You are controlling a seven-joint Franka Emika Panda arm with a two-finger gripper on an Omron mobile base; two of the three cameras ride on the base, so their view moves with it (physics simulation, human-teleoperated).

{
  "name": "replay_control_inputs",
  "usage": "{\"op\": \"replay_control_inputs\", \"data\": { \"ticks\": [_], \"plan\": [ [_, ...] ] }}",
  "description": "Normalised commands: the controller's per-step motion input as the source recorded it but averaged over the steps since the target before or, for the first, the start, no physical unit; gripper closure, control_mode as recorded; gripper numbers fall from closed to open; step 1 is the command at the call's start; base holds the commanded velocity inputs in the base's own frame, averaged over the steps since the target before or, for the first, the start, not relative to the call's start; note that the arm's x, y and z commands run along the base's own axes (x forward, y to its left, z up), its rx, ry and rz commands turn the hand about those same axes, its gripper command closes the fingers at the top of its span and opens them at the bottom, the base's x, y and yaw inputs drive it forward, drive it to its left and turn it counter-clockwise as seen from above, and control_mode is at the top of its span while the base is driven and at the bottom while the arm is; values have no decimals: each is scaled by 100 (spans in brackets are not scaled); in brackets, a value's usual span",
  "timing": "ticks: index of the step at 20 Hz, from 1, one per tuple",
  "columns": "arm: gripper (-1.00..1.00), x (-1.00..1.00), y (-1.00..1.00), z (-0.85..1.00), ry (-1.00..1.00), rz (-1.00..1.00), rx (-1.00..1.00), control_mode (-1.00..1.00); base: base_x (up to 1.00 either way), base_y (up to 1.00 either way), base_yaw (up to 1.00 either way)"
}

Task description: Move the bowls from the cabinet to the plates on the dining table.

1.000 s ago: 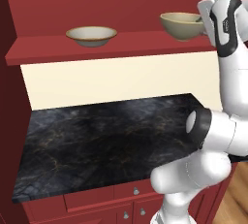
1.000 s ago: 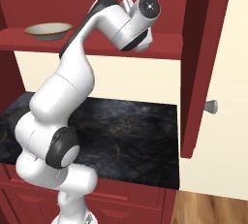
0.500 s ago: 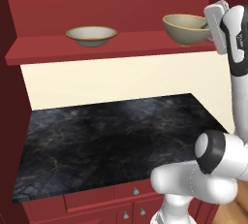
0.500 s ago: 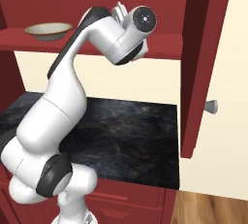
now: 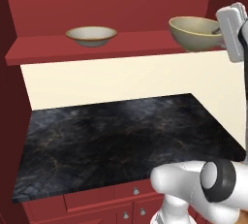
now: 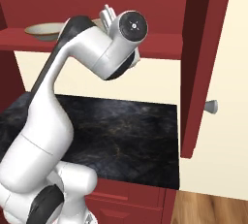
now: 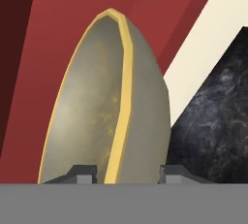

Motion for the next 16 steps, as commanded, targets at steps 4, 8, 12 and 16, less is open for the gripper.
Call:
{"op": "replay_control_inputs", "data": {
  "ticks": [4,8,12,16],
  "plan": [
    [100,-86,49,-5,0,0,0,-100,0,0,0],
    [100,-74,73,-27,0,0,1,-100,0,0,0],
    [100,-68,68,-35,0,0,7,-100,0,0,0],
    [100,-47,42,-20,0,0,13,-100,0,0,0]
  ]
}}
